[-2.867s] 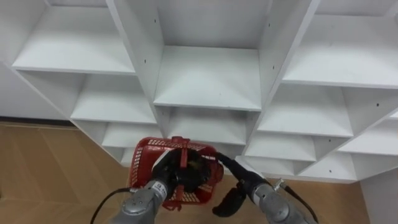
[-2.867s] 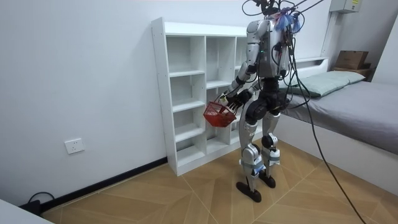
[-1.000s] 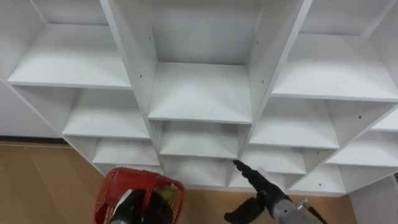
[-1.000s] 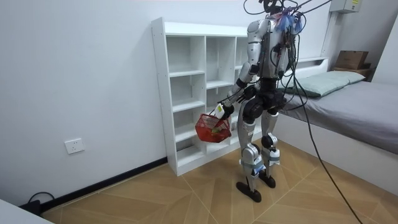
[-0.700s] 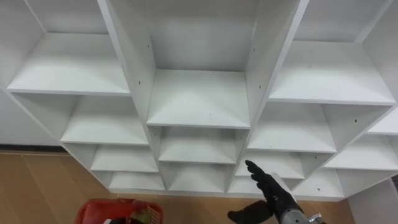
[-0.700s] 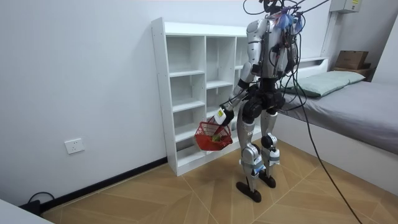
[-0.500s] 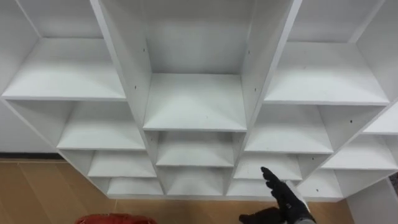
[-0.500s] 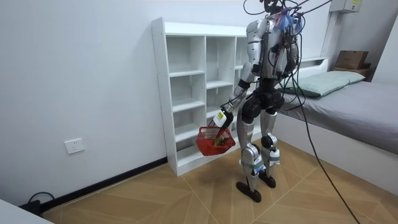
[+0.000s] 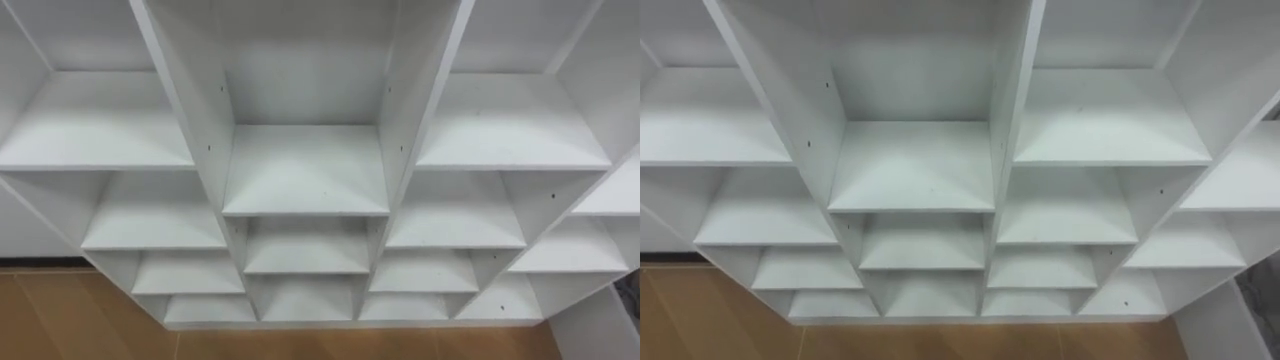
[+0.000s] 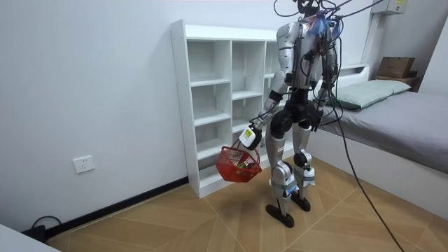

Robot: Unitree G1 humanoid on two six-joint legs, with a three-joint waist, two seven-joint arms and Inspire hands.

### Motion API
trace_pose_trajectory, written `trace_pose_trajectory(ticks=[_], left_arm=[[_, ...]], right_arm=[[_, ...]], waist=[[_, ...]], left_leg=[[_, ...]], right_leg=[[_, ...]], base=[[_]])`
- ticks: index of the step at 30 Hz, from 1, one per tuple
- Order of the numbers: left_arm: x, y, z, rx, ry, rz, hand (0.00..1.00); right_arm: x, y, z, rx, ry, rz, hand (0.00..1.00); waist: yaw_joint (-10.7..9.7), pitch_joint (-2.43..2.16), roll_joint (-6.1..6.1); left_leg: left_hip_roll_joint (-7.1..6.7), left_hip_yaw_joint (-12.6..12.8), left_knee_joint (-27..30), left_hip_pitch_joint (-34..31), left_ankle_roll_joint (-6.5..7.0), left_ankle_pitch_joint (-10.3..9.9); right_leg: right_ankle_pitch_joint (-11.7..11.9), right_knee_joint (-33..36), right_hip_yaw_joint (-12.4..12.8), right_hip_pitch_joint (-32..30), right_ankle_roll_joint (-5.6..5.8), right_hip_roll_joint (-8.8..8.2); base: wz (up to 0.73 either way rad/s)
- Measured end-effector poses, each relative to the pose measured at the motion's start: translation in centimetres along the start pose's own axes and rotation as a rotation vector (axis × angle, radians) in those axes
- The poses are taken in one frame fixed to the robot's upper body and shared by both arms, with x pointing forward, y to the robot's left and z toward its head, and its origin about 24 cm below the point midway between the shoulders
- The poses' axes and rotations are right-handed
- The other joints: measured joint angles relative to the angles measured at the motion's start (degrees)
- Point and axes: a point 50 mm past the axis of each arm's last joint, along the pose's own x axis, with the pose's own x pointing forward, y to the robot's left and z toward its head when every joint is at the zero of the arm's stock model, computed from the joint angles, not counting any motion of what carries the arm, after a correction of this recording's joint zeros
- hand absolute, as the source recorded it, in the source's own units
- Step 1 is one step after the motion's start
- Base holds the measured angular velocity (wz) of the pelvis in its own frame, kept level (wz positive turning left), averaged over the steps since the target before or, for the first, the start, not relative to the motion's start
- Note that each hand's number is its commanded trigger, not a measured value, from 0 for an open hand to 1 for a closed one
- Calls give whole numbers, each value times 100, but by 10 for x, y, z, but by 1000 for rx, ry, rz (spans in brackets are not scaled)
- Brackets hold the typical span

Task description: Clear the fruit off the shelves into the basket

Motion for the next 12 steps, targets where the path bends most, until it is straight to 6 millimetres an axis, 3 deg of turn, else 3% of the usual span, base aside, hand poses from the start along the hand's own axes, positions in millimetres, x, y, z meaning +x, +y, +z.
trace_pose_trajectory(ticks=[6, 12], left_arm=[[-1, -3, -6, 8, 51, -8, 100], [-3, -6, -14, 17, 100, -29, 100]], right_arm=[[-3, 0, -26, -17, 163, 16, 0], [-5, 3, -37, -69, 256, 43, 0]], waist=[[-9, -14, -47], [-7, -1, -48]], left_leg=[[-3, -1, 8, 13, 12, -17], [0, 3, 9, 101, 14, -62]], right_leg=[[-14, 6, 43, 19, 16, -3], [-28, 9, 141, 67, 16, 20]], base=[[-1], [-2]])
